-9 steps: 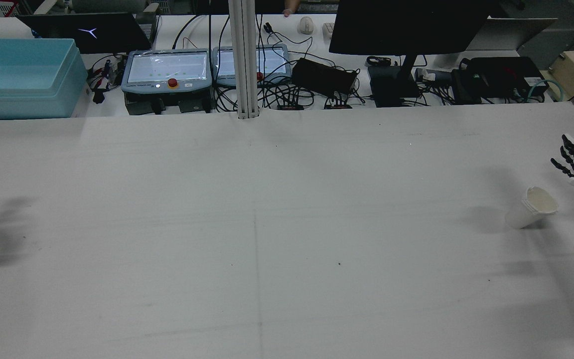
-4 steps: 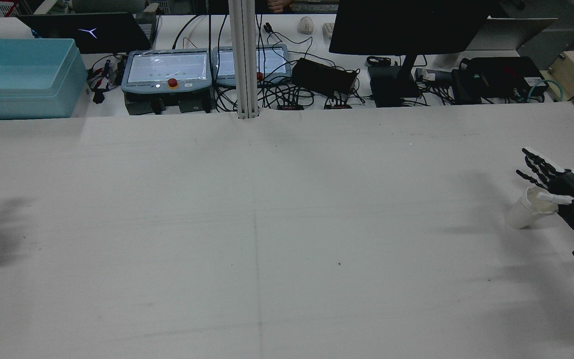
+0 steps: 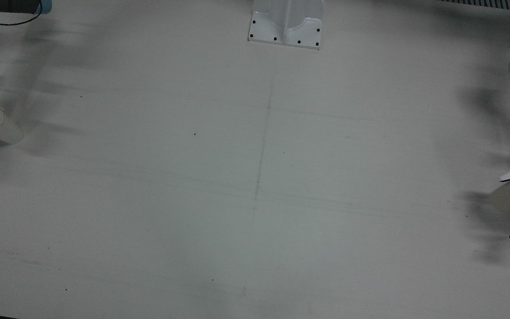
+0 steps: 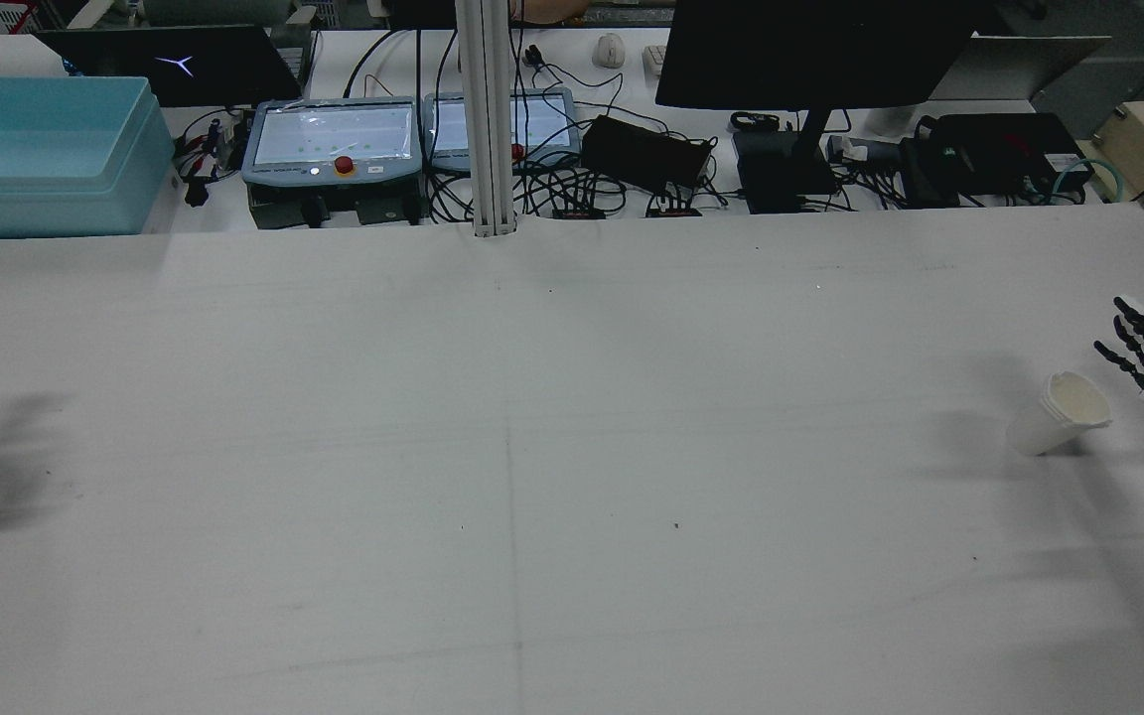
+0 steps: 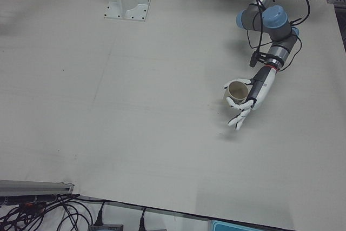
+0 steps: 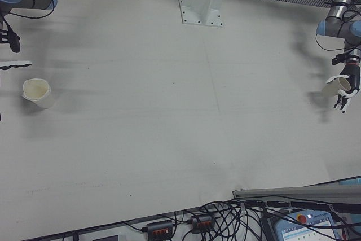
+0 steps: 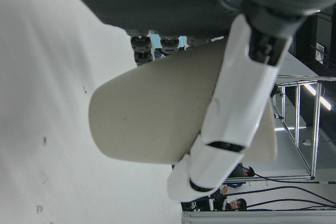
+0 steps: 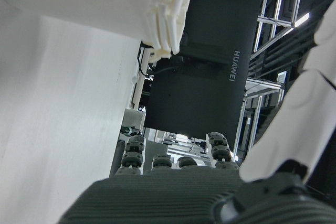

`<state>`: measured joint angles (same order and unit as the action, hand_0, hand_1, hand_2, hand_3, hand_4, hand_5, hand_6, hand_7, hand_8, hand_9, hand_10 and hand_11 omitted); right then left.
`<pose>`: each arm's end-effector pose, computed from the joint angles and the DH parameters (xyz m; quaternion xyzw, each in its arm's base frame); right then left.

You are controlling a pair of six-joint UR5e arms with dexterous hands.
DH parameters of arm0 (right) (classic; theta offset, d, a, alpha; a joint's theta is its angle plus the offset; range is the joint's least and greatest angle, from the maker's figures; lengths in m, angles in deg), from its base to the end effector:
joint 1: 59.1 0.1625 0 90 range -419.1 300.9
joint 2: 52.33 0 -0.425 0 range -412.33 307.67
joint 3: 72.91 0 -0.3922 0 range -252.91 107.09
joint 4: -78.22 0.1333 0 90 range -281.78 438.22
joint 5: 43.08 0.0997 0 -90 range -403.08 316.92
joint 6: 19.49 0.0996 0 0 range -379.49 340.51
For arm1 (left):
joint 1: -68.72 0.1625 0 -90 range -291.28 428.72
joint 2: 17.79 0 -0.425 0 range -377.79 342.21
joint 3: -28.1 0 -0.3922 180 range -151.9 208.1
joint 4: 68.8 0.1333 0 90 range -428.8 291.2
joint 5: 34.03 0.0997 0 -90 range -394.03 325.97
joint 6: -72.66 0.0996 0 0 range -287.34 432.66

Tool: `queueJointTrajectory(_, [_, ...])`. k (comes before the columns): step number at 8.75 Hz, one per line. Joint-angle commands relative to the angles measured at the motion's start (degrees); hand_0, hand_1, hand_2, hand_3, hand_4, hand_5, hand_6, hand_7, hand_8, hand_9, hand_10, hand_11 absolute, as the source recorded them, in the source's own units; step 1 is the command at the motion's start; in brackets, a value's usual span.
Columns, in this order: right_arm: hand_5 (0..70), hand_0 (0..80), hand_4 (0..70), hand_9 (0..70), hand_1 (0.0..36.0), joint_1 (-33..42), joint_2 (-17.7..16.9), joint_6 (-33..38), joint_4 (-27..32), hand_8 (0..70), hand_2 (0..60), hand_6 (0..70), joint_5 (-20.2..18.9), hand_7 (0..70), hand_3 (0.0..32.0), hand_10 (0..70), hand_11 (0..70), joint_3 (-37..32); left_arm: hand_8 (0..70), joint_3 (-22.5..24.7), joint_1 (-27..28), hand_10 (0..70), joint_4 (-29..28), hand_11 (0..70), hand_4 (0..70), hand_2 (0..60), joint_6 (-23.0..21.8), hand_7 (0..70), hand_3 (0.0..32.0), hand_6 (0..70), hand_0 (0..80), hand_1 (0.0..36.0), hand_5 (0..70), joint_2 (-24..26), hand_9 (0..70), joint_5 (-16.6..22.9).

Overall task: Pour water
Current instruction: 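Move the right hand toward the other white paper cup, then close the right hand fingers around the white paper cup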

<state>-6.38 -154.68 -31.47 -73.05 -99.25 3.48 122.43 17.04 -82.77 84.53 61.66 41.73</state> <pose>-0.0613 -0.3922 0.8449 0.0441 -0.7198 0.6877 0.0836 0.1373 -0.4283 0.7086 -0.0916 0.7463 -0.6306 0.1922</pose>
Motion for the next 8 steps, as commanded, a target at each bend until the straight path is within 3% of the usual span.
queueJointTrajectory(1, [1.4, 40.4, 0.0, 0.2, 8.2, -2.3, 3.8, 0.1, 3.2, 3.3, 5.4, 0.0, 8.5, 0.0, 3.4, 7.7, 12.2, -6.0, 6.2, 1.0, 0.1, 8.5, 1.2, 16.2, 64.7, 35.2, 0.0, 12.5, 0.0, 14.9, 80.0, 36.0, 59.5, 0.4, 1.9, 0.6])
queueJointTrajectory(2, [4.9, 40.3, 0.0, 0.0, 7.8, -4.9, 3.8, -0.2, 4.2, 2.9, 6.7, 0.0, 9.2, 0.4, 1.8, 6.4, 10.1, -6.2, 6.2, 1.5, -0.1, 8.4, 1.2, 16.2, 65.1, 35.3, 0.0, 12.7, 0.0, 15.0, 80.0, 36.0, 59.6, -0.2, 2.0, 0.7])
queueJointTrajectory(4, [0.8, 38.9, 0.0, 1.4, 7.3, -8.7, 3.2, -0.1, 7.8, 4.3, 4.9, 0.0, 13.1, 0.0, 4.0, 9.8, 15.3, -7.3, 6.2, 1.6, -0.4, 8.6, 0.6, 16.3, 65.0, 36.1, -0.2, 12.6, 0.0, 15.0, 80.0, 36.0, 59.7, -0.6, 1.9, 0.6])
queueJointTrajectory(8, [4.1, 43.1, 0.0, 1.5, 9.8, -12.5, 3.2, -0.1, 8.3, 4.3, 6.4, 0.0, 13.5, 0.0, 3.2, 9.7, 15.3, -7.1, 6.1, 0.9, -0.6, 8.6, -1.5, 16.3, 64.0, 38.6, -0.1, 12.1, 0.0, 14.8, 80.0, 36.0, 58.4, -1.9, 1.9, 0.7])
